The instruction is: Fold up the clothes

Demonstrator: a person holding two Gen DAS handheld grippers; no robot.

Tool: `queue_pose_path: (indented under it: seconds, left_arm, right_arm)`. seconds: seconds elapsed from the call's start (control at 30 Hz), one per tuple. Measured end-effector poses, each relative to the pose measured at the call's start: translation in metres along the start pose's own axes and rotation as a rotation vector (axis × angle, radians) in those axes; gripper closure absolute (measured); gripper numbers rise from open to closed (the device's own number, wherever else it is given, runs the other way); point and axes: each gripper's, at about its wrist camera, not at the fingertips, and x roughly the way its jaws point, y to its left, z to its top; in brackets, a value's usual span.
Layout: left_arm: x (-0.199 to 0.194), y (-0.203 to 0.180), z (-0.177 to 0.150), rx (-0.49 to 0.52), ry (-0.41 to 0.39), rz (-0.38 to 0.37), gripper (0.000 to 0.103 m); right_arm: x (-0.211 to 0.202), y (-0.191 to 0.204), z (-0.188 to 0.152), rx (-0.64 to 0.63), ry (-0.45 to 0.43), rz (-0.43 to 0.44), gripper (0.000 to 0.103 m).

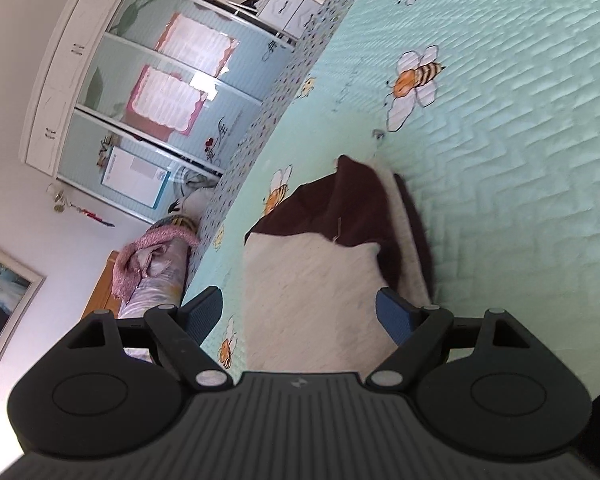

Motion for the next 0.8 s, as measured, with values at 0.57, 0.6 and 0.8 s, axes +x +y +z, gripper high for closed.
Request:
queue_pose_path:
  seconds: [0.57, 0.6, 0.8]
  left_arm:
    - [0.003, 0.007, 0.028, -0.008, -0.037, -0.111, 0.023]
    - [0.007, 0.008, 0.035, -0.006, -0.033, -0.122, 0.023]
    - [0.044, 0.008, 0.084, -0.005, 0.0, -0.182, 0.023]
  right_arm:
    - [0.018, -0.046, 0.043, 0.053, 0.02, -0.032, 0.018]
    - [0.025, -0.05, 0.048, 0.063, 0.034, -0.024, 0.018]
    - [0.073, -0.066, 0.083, 0.074, 0.122, 0.007, 0.018]
